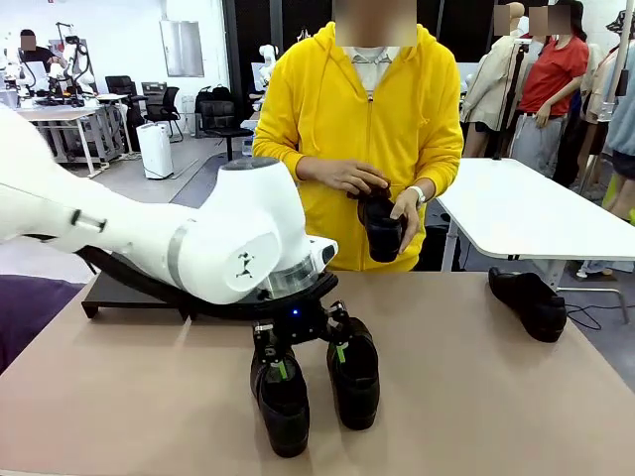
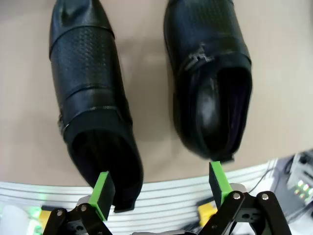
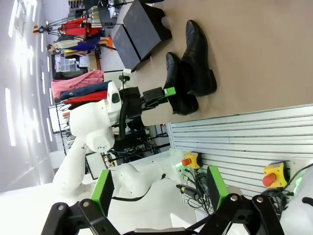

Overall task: Organize the shoes by placing them on the stand.
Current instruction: Place the Shoe from the middle of the table onto the Shoes Stand.

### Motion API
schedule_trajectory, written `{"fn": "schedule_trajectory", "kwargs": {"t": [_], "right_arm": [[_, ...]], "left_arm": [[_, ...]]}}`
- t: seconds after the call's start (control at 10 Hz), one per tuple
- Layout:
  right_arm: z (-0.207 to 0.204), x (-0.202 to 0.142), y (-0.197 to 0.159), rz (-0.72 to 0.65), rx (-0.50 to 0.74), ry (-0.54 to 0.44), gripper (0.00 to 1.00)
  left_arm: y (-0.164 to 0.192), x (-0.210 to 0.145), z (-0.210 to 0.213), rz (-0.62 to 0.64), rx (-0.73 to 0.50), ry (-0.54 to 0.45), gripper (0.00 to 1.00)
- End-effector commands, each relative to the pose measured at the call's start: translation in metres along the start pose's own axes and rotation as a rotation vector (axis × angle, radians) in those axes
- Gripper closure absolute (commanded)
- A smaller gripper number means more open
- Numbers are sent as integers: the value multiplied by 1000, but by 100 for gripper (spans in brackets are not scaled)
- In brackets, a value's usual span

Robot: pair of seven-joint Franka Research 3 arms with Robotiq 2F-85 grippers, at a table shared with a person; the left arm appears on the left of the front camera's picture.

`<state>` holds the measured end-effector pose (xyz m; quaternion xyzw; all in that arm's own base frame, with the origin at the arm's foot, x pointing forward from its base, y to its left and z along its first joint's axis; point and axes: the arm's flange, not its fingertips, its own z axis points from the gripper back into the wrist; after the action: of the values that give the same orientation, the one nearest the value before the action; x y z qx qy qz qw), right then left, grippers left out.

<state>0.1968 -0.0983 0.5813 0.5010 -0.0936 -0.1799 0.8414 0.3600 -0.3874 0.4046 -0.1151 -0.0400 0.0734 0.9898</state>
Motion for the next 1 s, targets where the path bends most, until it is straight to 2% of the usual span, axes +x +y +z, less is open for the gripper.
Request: {"fn": "schedule_trajectory", "kwargs": {"t": [0.0,0.3,0.6,0.7,0.8,0.9], "right_arm": [[2,0,2,13,14,3,0],[2,0,2,13,14,3,0],[2,0,2,13,14,3,0],[2,0,2,13,14,3,0],[2,0,2,13,14,3,0],[2,0,2,13,14,3,0]], "left_arm": [[-17,3,-14,78,57,-20,0],[-12,4,-27,119,119,-9,0],[-9,6,-37,118,122,-16,0],[-10,5,-37,121,123,-27,27],[-9,6,-37,123,134,-19,86],[-9,7,-38,125,142,-24,100]]}}
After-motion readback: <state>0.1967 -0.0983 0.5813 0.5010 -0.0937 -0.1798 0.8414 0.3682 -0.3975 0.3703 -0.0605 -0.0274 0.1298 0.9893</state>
